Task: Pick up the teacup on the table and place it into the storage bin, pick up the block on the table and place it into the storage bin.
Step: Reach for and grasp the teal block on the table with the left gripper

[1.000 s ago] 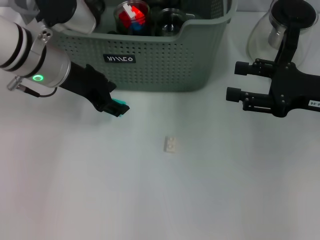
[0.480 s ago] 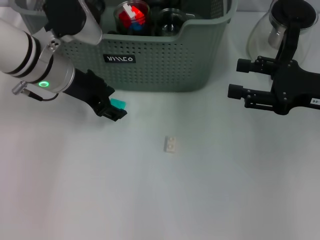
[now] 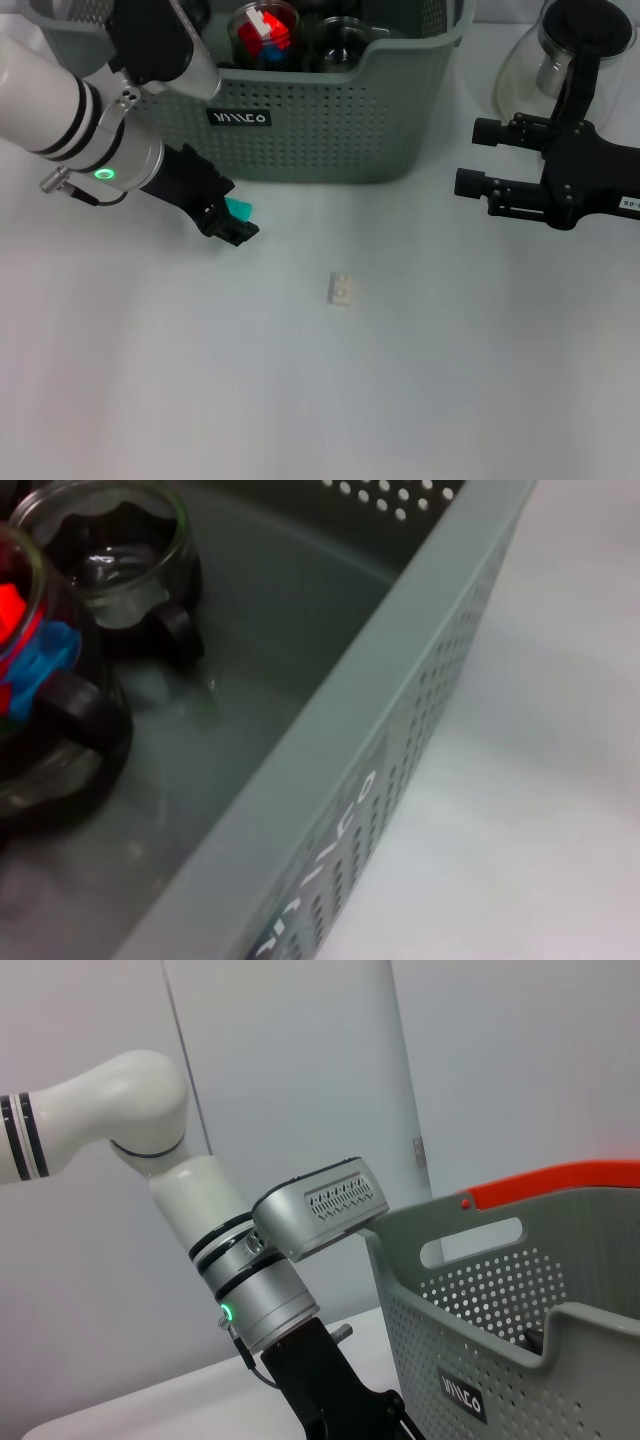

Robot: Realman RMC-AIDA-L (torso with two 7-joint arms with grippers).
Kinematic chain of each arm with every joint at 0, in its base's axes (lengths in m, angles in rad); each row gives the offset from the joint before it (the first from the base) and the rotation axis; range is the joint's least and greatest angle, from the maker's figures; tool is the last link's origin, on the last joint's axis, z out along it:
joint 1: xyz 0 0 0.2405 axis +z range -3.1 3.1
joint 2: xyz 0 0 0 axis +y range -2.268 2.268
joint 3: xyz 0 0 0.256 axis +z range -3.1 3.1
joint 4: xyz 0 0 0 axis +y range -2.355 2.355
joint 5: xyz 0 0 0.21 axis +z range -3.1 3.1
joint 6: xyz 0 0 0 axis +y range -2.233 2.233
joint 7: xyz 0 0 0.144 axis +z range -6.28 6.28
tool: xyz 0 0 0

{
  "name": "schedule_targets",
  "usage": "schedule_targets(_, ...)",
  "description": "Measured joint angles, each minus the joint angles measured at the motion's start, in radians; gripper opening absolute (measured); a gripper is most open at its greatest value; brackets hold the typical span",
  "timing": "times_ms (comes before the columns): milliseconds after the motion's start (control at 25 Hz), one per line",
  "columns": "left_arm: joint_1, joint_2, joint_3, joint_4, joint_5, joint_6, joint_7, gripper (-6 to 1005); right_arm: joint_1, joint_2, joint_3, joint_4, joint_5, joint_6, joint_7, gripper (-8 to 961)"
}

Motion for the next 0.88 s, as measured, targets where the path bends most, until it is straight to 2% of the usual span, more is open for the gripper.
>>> schedule_targets(400,-0.011,0.003,0.0,-0.045,0.008,-0.053,-0.021,703,0.0,0.001,0.0,-0.002,0.0,0.001,0.001,760)
schedule_targets(880,-0.027,0.002,0.0,-0.072,0.029,-0.045,-0.032,702,0.0,0.0,0.0,0.001,0.0,0.001,0.001,761)
